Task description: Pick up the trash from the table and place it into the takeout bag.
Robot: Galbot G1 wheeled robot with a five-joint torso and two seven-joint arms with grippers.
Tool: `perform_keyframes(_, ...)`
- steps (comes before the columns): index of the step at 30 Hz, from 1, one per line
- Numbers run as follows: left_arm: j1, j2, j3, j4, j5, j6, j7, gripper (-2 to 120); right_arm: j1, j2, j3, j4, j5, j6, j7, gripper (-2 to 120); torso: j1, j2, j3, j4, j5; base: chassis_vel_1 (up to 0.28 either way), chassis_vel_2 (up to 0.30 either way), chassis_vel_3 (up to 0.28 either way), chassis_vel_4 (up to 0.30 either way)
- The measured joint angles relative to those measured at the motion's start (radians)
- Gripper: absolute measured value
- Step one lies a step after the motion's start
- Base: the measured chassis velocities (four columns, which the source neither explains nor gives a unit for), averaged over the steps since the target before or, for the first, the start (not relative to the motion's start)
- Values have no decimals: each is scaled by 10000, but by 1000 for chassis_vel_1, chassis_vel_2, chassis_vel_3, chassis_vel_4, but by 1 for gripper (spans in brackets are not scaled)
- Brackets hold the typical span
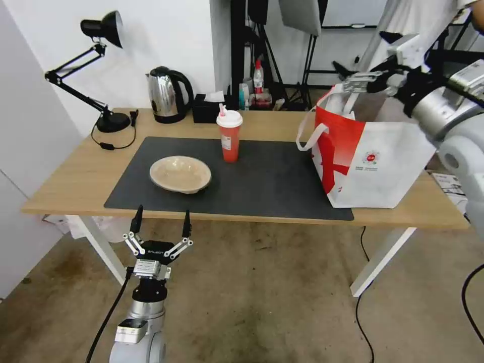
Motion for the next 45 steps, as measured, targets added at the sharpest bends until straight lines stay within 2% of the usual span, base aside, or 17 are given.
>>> perform_keyframes(9,-79,0,5,21,-8,1,-15,100,-996,182,-596,523,85,1073,26,100,0,0,0,-1,1,0,0,0,0)
perform_keyframes(10,-99,0,6,26,-9,1,-18,100,-1315,287,-717,537,80,1435,152,100,0,0,0,-2,1,0,0,0,0)
perform_keyframes(21,-146,3,2,52,-15,9,-28,100,-3056,857,-1090,713,-209,3131,810,100,0,0,0,0,0,0,0,0,0)
perform_keyframes(24,-159,1,3,52,-18,16,-35,100,-4131,1343,-842,841,-713,4090,1119,100,0,1,0,-1,-1,0,0,0,0)
perform_keyframes(26,-163,2,3,53,-19,17,-35,100,-4449,1529,-784,851,-961,4414,1189,100,0,0,0,-3,0,0,0,0,0)
perform_keyframes(28,-168,3,22,52,-20,18,-40,100,-5305,2208,-707,701,-1898,5563,1495,100,-1,0,0,0,0,0,0,0,0)
perform_keyframes(29,-168,3,22,52,-20,18,-40,100,-5305,2208,-707,701,-1898,5563,1495,100,-1,0,0,0,0,0,0,0,0)
perform_keyframes(32,-168,2,85,52,-17,20,-45,100,-6188,3197,-544,276,-3087,7023,1967,100,0,0,0,0,2,0,0,0,0)
perform_keyframes(34,-167,2,99,52,-17,21,-45,100,-6399,3403,-494,192,-3270,7319,2049,100,0,0,0,-1,2,0,0,0,0)
perform_keyframes(38,-179,4,155,51,-4,33,-45,100,-7333,4186,-108,-222,-3981,8828,2293,100,-1,0,-1,-1,0,0,0,0,0)
perform_keyframes(45,-243,3,166,44,-1,49,-53,100,-8118,4929,444,-544,-4589,9823,2505,100,-1,1,0,-1,-1,0,0,0,0)
